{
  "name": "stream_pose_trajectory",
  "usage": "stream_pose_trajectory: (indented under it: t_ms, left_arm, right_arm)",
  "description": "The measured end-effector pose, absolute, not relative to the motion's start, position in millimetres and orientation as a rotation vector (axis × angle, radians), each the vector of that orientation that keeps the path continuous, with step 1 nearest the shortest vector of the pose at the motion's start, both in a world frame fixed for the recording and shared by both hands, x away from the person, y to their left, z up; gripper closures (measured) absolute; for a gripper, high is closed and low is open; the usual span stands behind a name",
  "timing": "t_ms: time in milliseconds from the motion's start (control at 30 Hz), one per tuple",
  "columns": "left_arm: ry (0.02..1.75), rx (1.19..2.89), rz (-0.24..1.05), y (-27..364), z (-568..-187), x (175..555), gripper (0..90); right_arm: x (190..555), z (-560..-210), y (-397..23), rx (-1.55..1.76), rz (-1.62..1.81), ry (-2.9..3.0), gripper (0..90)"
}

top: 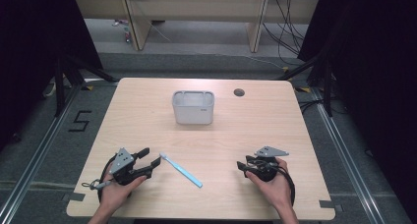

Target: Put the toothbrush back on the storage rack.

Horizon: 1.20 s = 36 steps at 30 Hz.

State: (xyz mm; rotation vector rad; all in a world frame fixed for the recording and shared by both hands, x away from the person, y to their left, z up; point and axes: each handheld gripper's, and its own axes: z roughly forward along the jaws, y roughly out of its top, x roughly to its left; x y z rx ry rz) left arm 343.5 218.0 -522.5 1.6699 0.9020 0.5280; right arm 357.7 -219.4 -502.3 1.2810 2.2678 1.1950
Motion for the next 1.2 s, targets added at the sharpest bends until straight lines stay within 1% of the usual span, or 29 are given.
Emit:
stream_pose_trajectory:
  t_ms: [267,633,867,1033,1067,1167,1200]
  left_arm:
    - [0.872,1.695,0.527,217,-521,343,38.4]
    - [0.742,1.733,0.52,205,-503,349,39.2]
    - [0.667,1.84,0.507,197,-495,353,38.1]
    - [0.618,1.881,0.486,191,-493,356,38.6]
    - [0.577,1.921,0.471,188,-491,357,38.5]
    - [0.548,1.956,0.455,184,-489,359,38.3]
    - [0.509,2.009,0.434,180,-487,361,38.3]
  right_arm:
    - [357,-502,-218,1.26,1.169,2.296,52.5]
    - [356,-501,-211,1.262,1.193,2.304,51.8]
    - [355,-500,-209,1.214,1.2,2.322,51.8]
    - [356,-499,-208,1.228,1.185,2.331,51.8]
    - [355,-497,-209,1.239,1.163,2.328,51.8]
    - [355,-497,-209,1.203,1.171,2.321,51.8]
    - [355,-497,-209,1.203,1.187,2.32,51.7]
